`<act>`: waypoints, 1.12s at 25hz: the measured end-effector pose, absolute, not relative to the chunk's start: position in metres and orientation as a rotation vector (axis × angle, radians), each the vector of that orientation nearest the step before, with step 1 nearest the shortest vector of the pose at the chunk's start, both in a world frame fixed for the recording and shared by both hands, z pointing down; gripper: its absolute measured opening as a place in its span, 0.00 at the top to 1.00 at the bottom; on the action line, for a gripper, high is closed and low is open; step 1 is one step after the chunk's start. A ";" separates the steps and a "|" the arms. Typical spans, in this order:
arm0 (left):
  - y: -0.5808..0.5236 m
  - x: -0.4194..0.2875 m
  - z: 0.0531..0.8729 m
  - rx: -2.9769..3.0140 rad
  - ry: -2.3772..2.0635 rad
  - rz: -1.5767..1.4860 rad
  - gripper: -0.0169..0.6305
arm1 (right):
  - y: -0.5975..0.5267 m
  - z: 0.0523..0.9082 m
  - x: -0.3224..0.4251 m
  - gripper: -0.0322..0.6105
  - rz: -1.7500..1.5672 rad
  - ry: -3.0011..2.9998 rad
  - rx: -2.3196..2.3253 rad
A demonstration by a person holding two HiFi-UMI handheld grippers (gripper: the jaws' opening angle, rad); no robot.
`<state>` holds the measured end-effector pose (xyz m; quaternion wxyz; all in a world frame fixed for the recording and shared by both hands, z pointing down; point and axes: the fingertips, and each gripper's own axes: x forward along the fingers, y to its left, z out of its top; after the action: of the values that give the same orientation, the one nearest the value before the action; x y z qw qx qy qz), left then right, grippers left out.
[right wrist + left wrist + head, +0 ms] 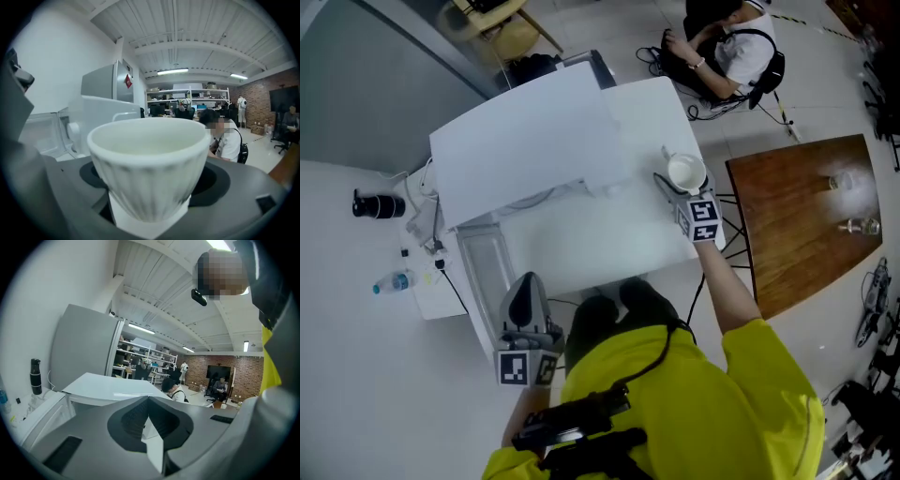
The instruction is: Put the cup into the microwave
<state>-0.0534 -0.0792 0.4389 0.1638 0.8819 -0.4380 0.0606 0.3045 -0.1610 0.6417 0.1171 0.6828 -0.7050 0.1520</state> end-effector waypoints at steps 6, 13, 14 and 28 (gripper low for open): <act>-0.071 -0.104 0.414 2.531 -1.257 0.103 0.97 | -0.086 0.579 0.220 0.19 0.468 -2.129 1.942; -0.058 -0.170 0.398 2.501 -1.310 0.034 0.97 | -0.085 0.551 0.080 0.19 0.458 -2.313 1.723; -0.056 -0.181 0.397 2.488 -1.325 0.032 0.97 | -0.094 0.553 0.059 0.19 0.453 -2.340 1.683; -0.035 -0.274 0.418 2.373 -1.547 0.028 0.97 | -0.261 0.659 -0.119 0.20 0.334 -2.432 1.392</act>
<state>-0.2738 -0.0346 0.4176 0.1538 0.8277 -0.5395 0.0099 -0.1194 -0.2605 0.6586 0.1592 0.4870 -0.8508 0.1169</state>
